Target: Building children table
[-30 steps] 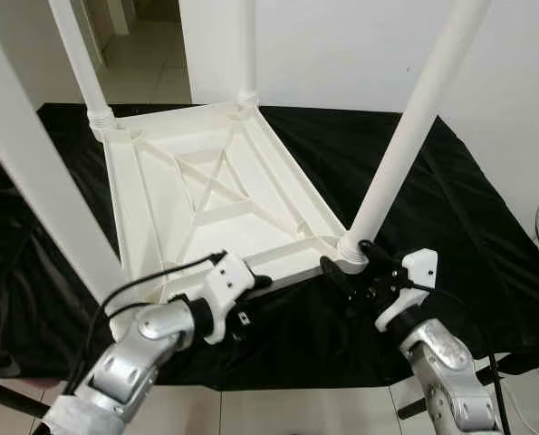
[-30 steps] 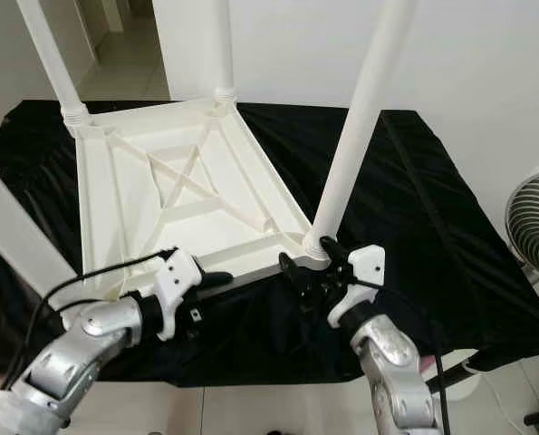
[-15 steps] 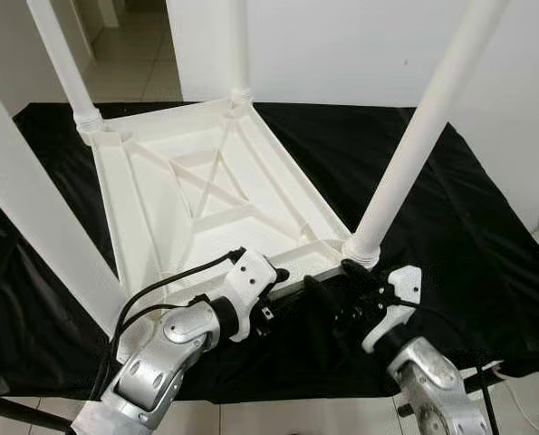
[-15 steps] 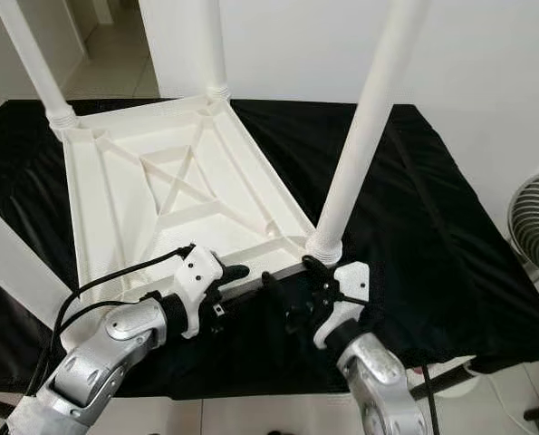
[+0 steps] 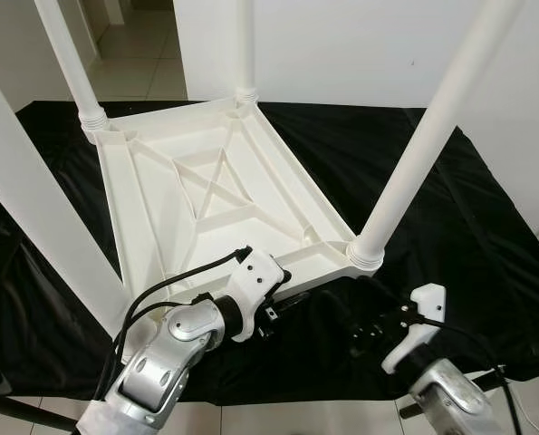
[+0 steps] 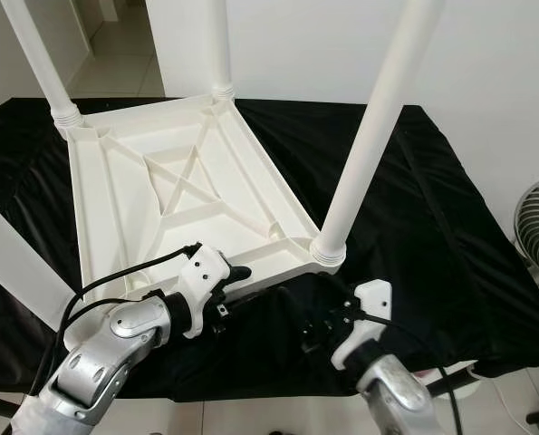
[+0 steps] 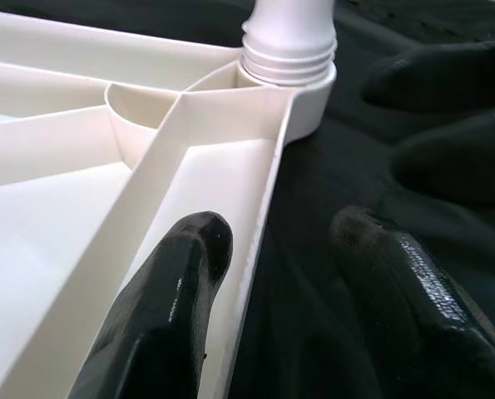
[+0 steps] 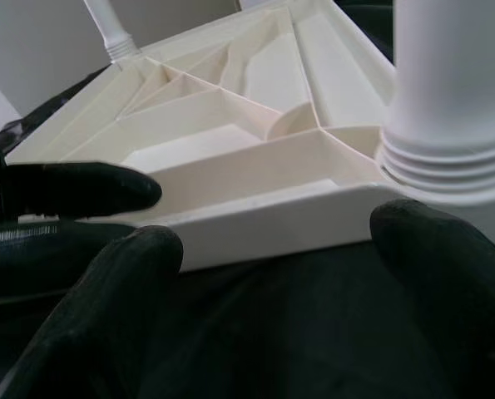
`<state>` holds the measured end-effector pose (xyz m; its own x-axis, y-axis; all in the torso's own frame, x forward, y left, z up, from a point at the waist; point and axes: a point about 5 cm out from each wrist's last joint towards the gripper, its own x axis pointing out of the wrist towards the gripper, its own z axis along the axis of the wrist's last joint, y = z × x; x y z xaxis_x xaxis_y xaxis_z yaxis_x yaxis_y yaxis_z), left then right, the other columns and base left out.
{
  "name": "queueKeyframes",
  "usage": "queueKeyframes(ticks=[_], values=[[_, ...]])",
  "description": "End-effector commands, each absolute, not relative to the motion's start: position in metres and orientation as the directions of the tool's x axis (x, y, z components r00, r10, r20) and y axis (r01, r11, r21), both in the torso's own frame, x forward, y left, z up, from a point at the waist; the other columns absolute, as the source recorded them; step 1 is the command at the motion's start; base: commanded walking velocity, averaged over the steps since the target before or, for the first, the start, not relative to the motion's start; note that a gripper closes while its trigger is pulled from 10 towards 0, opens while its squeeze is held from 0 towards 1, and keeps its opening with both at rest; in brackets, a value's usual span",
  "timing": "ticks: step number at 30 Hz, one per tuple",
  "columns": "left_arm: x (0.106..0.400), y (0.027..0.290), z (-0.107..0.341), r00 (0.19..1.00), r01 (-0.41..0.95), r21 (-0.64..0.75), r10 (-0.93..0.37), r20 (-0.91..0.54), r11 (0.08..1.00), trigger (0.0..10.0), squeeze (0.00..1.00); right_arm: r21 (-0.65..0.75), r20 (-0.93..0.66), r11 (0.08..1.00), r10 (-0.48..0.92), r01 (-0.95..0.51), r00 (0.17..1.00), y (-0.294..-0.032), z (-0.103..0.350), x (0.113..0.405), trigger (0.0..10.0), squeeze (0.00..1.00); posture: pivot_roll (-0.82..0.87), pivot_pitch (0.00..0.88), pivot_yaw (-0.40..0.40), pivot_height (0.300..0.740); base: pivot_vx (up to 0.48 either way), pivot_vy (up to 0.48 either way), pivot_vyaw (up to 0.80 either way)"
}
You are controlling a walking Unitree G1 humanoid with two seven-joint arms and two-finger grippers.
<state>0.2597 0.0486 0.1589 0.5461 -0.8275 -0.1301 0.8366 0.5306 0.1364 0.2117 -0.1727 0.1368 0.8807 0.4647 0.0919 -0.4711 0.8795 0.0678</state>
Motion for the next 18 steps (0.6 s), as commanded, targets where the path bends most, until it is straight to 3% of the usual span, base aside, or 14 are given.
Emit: queueKeyframes(ticks=[1,6,18], values=[[0.267,0.055,0.163,0.693,0.72,0.158,-0.713,-0.104,0.676,10.0,0.0,0.07,0.084,0.886,0.452,-0.457,0.888,-0.178,0.137,0.209,10.0,0.0,-0.06,0.132,0.003,0.74,0.0,0.0,0.0],[0.279,0.051,0.177,0.731,0.681,0.148,-0.676,-0.093,0.717,10.0,0.0,0.068,0.087,0.947,0.307,-0.313,0.948,-0.199,0.137,0.2,10.0,0.0,-0.08,0.134,0.013,0.74,0.0,0.0,0.0],[0.266,0.04,0.174,0.647,0.762,0.124,-0.751,-0.131,0.635,10.0,0.0,0.076,0.082,0.952,0.291,-0.297,0.953,-0.201,0.139,0.193,10.0,0.0,-0.1,0.129,0.024,0.74,0.0,0.0,0.0]])
